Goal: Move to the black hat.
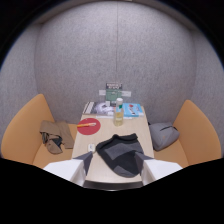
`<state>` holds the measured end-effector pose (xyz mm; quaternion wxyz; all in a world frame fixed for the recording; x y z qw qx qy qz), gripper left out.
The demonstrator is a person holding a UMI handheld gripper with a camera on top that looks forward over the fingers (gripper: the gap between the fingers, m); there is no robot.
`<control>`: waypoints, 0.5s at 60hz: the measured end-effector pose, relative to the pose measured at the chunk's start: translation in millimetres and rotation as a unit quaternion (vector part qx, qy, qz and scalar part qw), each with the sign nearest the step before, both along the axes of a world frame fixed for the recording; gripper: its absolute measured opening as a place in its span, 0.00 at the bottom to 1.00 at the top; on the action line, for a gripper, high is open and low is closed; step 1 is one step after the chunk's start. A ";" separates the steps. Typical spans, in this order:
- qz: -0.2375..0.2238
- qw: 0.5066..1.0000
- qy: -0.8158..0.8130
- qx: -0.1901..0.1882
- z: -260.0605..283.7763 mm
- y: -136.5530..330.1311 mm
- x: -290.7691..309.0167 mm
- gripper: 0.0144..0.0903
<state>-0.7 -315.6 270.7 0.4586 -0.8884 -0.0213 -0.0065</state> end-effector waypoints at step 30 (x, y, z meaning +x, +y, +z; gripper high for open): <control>-0.015 0.999 -0.005 -0.038 -47.4 -6.6 24.4 0.95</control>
